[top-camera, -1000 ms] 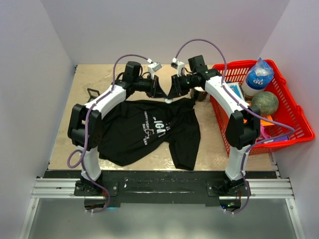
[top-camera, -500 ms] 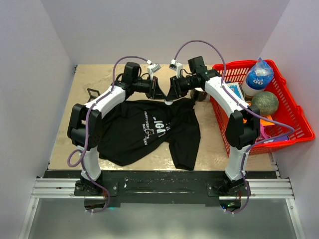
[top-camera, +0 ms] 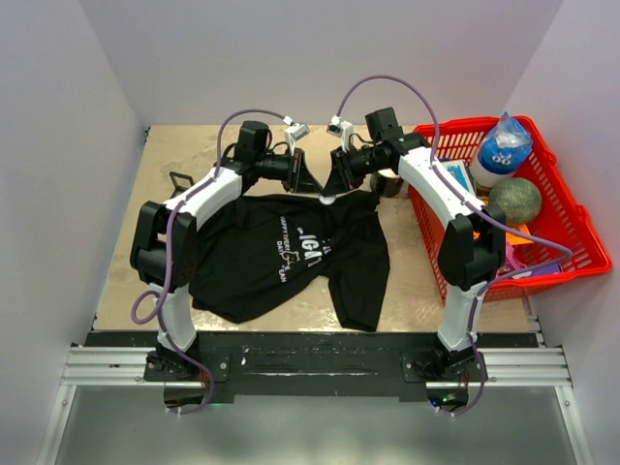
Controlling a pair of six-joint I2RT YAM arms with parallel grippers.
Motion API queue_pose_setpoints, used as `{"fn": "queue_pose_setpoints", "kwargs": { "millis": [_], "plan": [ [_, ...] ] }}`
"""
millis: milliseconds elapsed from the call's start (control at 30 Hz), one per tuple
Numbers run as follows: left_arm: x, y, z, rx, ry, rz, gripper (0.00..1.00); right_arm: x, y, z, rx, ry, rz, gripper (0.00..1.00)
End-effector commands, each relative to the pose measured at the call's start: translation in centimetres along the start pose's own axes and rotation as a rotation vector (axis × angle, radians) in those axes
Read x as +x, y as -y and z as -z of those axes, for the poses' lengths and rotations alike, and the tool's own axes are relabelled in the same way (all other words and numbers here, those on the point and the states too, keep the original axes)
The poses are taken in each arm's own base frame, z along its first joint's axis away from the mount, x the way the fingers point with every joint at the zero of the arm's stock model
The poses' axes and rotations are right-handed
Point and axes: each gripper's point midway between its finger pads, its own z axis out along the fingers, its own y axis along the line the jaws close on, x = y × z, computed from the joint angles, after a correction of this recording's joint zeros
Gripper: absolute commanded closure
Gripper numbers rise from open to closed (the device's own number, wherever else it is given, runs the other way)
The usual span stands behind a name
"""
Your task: Remove the brooch from the garment
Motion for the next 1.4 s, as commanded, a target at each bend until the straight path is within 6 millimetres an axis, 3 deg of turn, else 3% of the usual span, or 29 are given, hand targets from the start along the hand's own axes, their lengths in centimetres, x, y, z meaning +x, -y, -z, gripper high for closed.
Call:
{"fn": "queue_pose_setpoints", "kwargs": {
  "millis": [0, 400, 767, 1367],
  "plan": [
    [-1.4, 3.9, -0.1, 0.156, 0.009, -0.05, 1.0, -1.6, -0.6, -1.2, -0.025, 0.024, 0.126, 0.85],
    [-1.7, 4.0, 0.1, 0.2, 0.022, -0.07, 1.0, -1.7, -1.1, -0.8, -0.048, 0.002, 0.196, 0.82],
    [-1.7, 1.2, 0.1, 0.029, -0.006, -0.145, 1.0, -0.5, -0.1, -0.3, -0.011, -0.072, 0.273, 0.74],
    [-1.7, 0.6, 0.3, -0.005, -0.021, -0.187, 1.0, -0.2, 0.9, 0.3, 0.059, -0.109, 0.297, 0.73]
  ]
}}
